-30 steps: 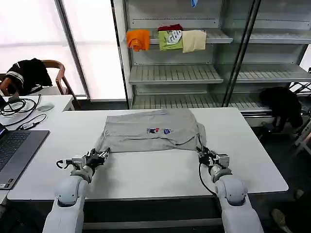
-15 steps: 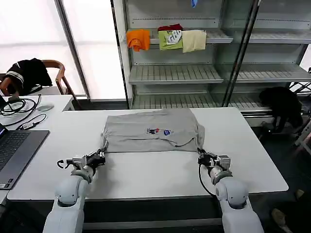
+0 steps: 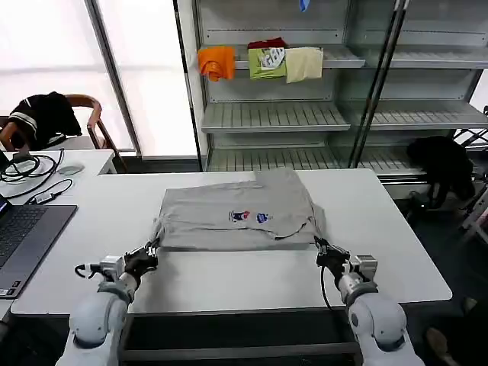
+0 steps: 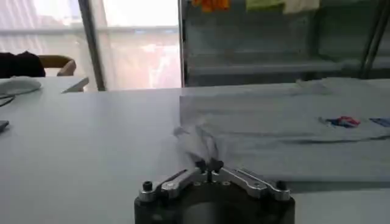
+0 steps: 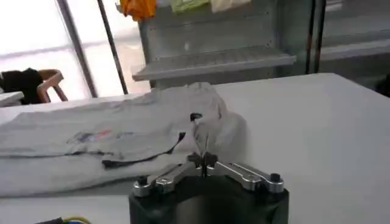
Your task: Fold and organize the clothes.
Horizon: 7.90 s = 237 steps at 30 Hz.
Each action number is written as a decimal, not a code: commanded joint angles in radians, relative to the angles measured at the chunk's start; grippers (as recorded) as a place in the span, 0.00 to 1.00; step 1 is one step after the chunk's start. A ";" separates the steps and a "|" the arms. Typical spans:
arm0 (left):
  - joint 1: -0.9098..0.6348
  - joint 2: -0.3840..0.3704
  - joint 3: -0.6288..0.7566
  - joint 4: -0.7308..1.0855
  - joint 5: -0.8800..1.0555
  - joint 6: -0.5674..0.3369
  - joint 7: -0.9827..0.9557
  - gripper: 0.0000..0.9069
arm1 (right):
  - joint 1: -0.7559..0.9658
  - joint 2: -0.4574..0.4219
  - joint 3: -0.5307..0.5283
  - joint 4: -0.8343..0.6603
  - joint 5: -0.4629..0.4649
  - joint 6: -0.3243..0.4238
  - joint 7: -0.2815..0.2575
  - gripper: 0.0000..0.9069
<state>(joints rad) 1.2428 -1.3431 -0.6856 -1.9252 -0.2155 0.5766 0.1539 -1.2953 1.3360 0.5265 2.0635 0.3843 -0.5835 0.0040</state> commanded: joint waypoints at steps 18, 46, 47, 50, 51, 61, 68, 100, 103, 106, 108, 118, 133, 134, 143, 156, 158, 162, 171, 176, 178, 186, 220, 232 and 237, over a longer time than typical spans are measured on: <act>0.420 -0.058 -0.071 -0.351 -0.152 0.000 -0.154 0.01 | -0.343 -0.041 -0.031 0.208 -0.089 0.002 0.045 0.00; -0.070 0.030 -0.071 -0.113 -0.109 0.004 -0.036 1.00 | 0.227 0.021 -0.067 -0.024 -0.145 -0.003 0.021 1.00; -0.088 0.035 -0.065 -0.098 -0.107 0.004 -0.029 1.00 | 0.273 0.023 -0.071 -0.056 -0.145 -0.003 0.017 1.00; -0.172 0.056 -0.028 0.018 -0.096 0.004 -0.015 1.00 | 0.411 0.042 -0.102 -0.195 -0.153 -0.002 0.003 1.00; -0.207 0.065 -0.012 0.059 -0.069 0.004 -0.008 1.00 | 0.469 0.054 -0.109 -0.275 -0.150 -0.002 -0.003 1.00; -0.420 0.087 0.090 0.407 0.080 0.005 0.038 1.00 | 0.760 0.194 -0.070 -0.780 -0.217 0.006 -0.097 1.00; -0.483 0.072 0.119 0.523 0.138 0.006 0.061 1.00 | 0.833 0.239 -0.056 -0.928 -0.243 0.010 -0.102 1.00; -0.491 0.048 0.119 0.574 0.157 0.004 0.105 0.02 | 0.879 0.269 -0.070 -1.061 -0.466 0.006 -0.127 0.00; -0.484 0.051 0.117 0.559 0.152 0.004 0.110 0.02 | 0.871 0.267 -0.070 -1.046 -0.464 0.006 -0.129 0.00; -0.484 0.051 0.114 0.543 0.131 0.004 0.100 0.02 | 0.861 0.266 -0.070 -1.020 -0.441 0.010 -0.125 0.00; -0.484 0.050 0.112 0.523 0.103 0.003 0.085 0.01 | 0.851 0.263 -0.072 -0.993 -0.400 0.026 -0.116 0.00; -0.466 0.061 0.097 0.409 -0.056 0.001 0.042 0.01 | 0.785 0.231 -0.072 -0.844 -0.210 0.101 -0.070 0.00; -0.336 0.059 0.051 0.276 -0.152 -0.001 0.074 0.01 | 0.511 0.133 -0.083 -0.389 -0.104 0.002 -0.071 0.00; -0.324 0.059 0.043 0.271 -0.161 -0.003 0.081 0.00 | 0.492 0.130 -0.082 -0.364 -0.103 0.002 -0.072 0.00; -0.221 0.097 -0.020 0.256 -0.235 -0.057 0.154 0.00 | 0.337 0.102 -0.072 -0.207 -0.099 0.001 -0.061 0.00; -0.125 0.135 -0.047 0.238 -0.283 -0.114 0.230 0.01 | 0.170 0.111 -0.059 -0.105 -0.154 0.003 -0.092 0.00; -0.118 0.136 -0.047 0.238 -0.282 -0.118 0.236 0.01 | 0.157 0.109 -0.057 -0.103 -0.165 0.004 -0.092 0.00; -0.107 0.134 -0.046 0.232 -0.274 -0.121 0.238 0.02 | 0.135 0.109 -0.052 -0.106 -0.195 0.003 -0.100 0.00; -0.092 0.131 -0.048 0.225 -0.242 -0.118 0.230 0.62 | 0.117 0.118 -0.048 -0.147 -0.382 0.005 -0.107 1.00; -0.085 0.132 -0.055 0.207 -0.212 -0.115 0.210 1.00 | 0.118 0.123 -0.052 -0.155 -0.474 0.004 -0.068 1.00; -0.081 0.132 -0.061 0.195 -0.195 -0.112 0.200 1.00 | 0.118 0.119 -0.052 -0.157 -0.490 0.004 -0.047 1.00; -0.042 0.098 -0.100 0.060 -0.127 -0.049 0.062 1.00 | 0.128 0.101 -0.018 -0.117 -0.300 0.006 -0.006 1.00; 0.039 -0.050 -0.035 0.087 -0.102 -0.089 -0.075 0.43 | 0.143 0.058 0.026 0.048 -0.058 0.006 0.016 1.00; 0.035 -0.051 -0.042 0.083 -0.130 -0.140 -0.042 0.00 | 0.141 0.049 0.029 0.054 -0.062 0.005 0.031 1.00; 0.026 -0.021 -0.091 0.078 -0.086 -0.178 0.008 0.00 | 0.140 0.034 0.026 0.041 -0.062 0.006 0.031 1.00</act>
<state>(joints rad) 1.2760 -1.3889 -0.7303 -1.8472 -0.3316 0.4607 0.1133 -1.1505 1.3810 0.5529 2.1121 0.3190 -0.5774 0.0341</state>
